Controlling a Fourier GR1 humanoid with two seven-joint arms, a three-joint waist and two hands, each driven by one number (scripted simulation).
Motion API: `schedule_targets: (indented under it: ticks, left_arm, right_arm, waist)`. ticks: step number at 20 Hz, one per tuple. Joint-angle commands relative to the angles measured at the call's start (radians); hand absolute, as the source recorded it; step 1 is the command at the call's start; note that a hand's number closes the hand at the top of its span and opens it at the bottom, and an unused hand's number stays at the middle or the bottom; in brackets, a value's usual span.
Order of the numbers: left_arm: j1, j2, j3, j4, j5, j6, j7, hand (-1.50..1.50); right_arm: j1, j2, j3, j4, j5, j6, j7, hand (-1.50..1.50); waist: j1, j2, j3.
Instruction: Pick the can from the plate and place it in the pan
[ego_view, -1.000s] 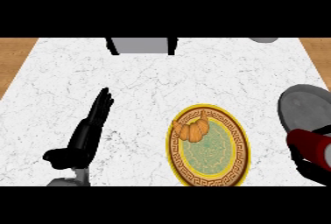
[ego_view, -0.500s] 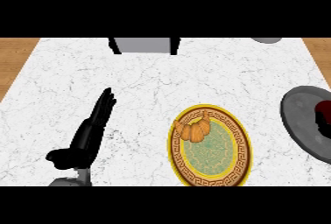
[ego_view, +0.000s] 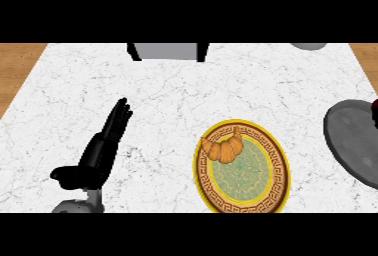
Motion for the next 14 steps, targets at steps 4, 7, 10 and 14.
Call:
schedule_targets:
  ticks: [4, 7, 10, 14]
  left_arm:
    - [-0.013, -0.013, -0.027, 0.017, -0.016, -0.010, -0.028, 0.00]
    - [-0.017, -0.021, -0.021, 0.019, -0.015, -0.001, -0.030, 0.00]
    - [-0.001, -0.022, -0.041, -0.050, -0.020, 0.005, 0.031, 0.00]
    - [0.022, -0.038, -0.049, -0.005, -0.024, 0.003, -0.016, 0.00]
  right_arm:
    - [-0.071, -0.092, 0.168, 0.265, 0.177, 0.199, 0.135, -1.50]
    - [-0.160, -0.071, 0.140, 0.357, 0.113, 0.334, 0.098, -1.50]
    - [-0.177, -0.068, 0.113, 0.444, 0.105, 0.294, -0.016, -1.50]
    - [-0.211, -0.020, 0.013, 0.440, 0.006, 0.225, -0.109, -1.50]
  waist:
    - [0.034, 0.013, 0.000]
    - [0.028, 0.010, 0.002]
    - [0.025, 0.007, 0.004]
    - [0.019, 0.008, 0.004]
